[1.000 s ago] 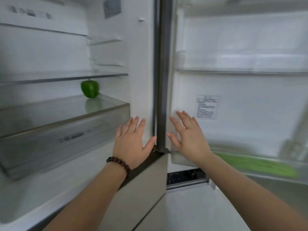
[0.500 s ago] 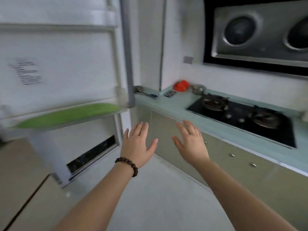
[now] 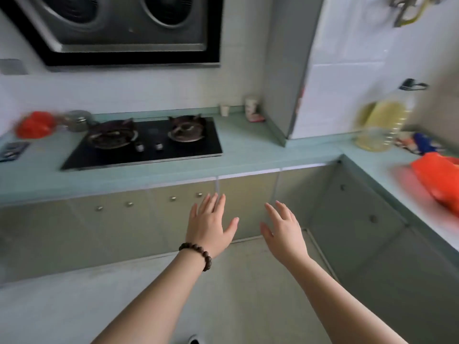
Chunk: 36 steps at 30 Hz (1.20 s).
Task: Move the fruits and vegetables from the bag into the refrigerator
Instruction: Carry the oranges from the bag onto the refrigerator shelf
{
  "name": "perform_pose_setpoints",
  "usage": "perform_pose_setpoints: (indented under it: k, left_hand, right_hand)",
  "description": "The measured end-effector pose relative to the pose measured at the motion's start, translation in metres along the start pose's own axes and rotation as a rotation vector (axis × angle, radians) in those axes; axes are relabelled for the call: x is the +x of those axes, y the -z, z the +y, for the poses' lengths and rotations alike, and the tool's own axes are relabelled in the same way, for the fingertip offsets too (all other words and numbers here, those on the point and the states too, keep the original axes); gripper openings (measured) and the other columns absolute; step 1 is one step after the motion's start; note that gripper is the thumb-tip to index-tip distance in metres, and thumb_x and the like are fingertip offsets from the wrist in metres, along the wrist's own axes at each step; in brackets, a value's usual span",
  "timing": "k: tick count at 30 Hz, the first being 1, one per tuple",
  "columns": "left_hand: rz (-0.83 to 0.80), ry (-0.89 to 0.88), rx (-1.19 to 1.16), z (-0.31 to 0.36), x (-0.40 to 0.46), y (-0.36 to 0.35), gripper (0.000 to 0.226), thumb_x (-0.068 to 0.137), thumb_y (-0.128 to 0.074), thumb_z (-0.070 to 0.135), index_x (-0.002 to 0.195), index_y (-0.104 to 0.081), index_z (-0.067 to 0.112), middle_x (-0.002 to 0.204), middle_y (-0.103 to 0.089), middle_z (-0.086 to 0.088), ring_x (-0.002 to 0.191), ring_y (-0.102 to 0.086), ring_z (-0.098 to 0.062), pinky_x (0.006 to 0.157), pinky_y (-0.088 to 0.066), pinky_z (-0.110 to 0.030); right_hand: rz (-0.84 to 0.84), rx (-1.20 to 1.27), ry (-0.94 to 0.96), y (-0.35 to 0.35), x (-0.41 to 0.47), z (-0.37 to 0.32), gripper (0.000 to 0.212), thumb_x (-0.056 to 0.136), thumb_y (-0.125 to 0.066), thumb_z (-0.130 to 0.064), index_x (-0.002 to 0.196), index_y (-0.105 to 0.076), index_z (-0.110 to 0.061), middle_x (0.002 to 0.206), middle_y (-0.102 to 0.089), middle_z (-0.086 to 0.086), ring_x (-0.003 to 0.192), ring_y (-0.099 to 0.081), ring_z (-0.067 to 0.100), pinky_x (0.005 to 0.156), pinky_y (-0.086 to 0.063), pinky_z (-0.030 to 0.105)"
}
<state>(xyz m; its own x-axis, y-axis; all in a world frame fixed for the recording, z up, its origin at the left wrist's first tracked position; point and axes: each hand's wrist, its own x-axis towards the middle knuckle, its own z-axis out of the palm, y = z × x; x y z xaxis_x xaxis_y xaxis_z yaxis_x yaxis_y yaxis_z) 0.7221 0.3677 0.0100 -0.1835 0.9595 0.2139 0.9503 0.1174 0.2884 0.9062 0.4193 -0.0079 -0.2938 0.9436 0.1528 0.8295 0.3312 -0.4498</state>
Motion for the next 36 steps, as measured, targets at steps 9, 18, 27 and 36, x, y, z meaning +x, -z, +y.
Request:
perform_pose_setpoints:
  k: [9, 18, 27, 36]
  left_hand:
    - [-0.167, -0.385, -0.065, 0.096, 0.161, -0.080, 0.075, 0.085, -0.028, 0.060, 0.148, -0.022, 0.020, 0.156, -0.023, -0.001, 0.145, -0.014, -0.017, 0.116, -0.014, -0.038]
    - [-0.337, -0.736, -0.130, 0.202, 0.274, -0.143, 0.077, 0.084, -0.027, 0.060, 0.149, -0.018, 0.020, 0.157, -0.020, 0.000, 0.145, -0.011, -0.016, 0.118, -0.009, -0.039]
    - [-0.475, -0.926, -0.172, 0.338, 0.318, -0.225, 0.072, 0.091, -0.033, 0.056, 0.150, -0.013, 0.021, 0.158, -0.014, 0.001, 0.146, -0.006, -0.013, 0.119, -0.006, -0.037]
    - [-0.474, -1.003, -0.226, 0.524, 0.395, -0.286, 0.068, 0.093, -0.038, 0.052, 0.149, -0.019, 0.019, 0.156, -0.021, -0.002, 0.145, -0.013, -0.016, 0.118, -0.010, -0.037]
  right_hand:
    - [0.151, -0.044, -0.440, 0.028, 0.068, 0.115, 0.050, 0.093, -0.047, -0.035, 0.141, -0.037, -0.022, 0.154, -0.025, 0.008, 0.142, -0.021, 0.026, 0.115, -0.023, 0.038]
    - [0.353, -0.038, -0.818, 0.067, 0.102, 0.195, 0.051, 0.092, -0.049, -0.036, 0.140, -0.039, -0.024, 0.154, -0.025, 0.007, 0.143, -0.019, 0.023, 0.116, -0.020, 0.035]
    - [0.467, -0.063, -1.033, 0.105, 0.106, 0.320, 0.049, 0.090, -0.054, -0.033, 0.137, -0.045, -0.020, 0.151, -0.030, 0.010, 0.141, -0.023, 0.023, 0.116, -0.020, 0.034]
    - [0.567, -0.071, -1.025, 0.189, 0.156, 0.487, 0.046, 0.087, -0.059, -0.027, 0.131, -0.052, -0.015, 0.146, -0.037, 0.014, 0.137, -0.030, 0.029, 0.113, -0.028, 0.042]
